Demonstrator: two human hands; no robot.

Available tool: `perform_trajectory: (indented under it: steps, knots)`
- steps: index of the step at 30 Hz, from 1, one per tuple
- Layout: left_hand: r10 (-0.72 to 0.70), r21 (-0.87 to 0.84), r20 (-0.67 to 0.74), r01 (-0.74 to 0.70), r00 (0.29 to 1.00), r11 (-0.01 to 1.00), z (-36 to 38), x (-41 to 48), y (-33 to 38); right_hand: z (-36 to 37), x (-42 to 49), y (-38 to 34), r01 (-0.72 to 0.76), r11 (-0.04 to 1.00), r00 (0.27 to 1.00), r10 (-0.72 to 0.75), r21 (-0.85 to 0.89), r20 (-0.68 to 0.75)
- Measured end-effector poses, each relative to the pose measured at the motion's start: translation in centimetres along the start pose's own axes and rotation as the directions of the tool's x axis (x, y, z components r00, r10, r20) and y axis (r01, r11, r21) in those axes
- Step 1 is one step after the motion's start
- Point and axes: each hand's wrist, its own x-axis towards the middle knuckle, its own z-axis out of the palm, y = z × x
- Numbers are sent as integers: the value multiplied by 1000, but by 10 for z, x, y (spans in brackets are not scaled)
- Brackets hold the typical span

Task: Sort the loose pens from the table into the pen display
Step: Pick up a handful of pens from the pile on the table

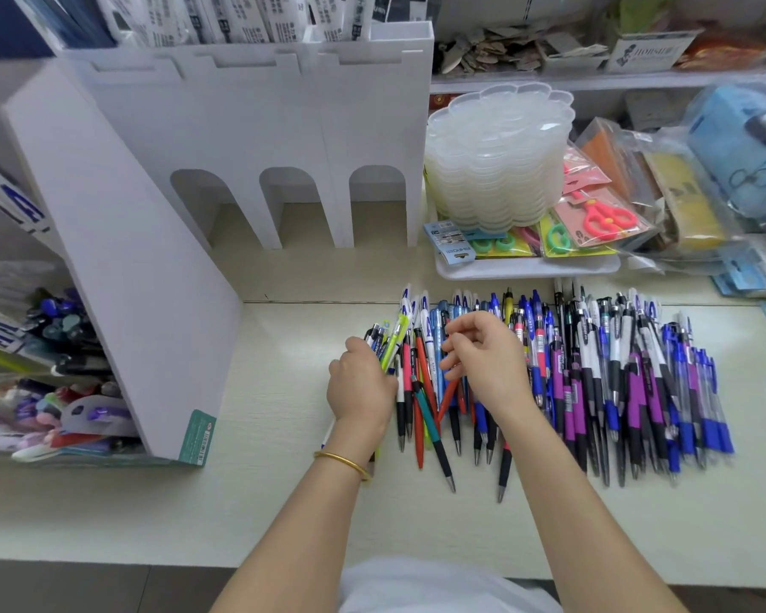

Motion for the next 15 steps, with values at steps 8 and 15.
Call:
perform_trajectory:
  steps: [8,15]
  knots:
    - [42,-194,104,-22,994,981,-4,-6,-6,3,0,-3,-6,1000,1000,6,-8,11]
    - [-91,-622,209,205,974,756,-18,2,-19,9,-1,-4,-1,999,1000,2,-47,22]
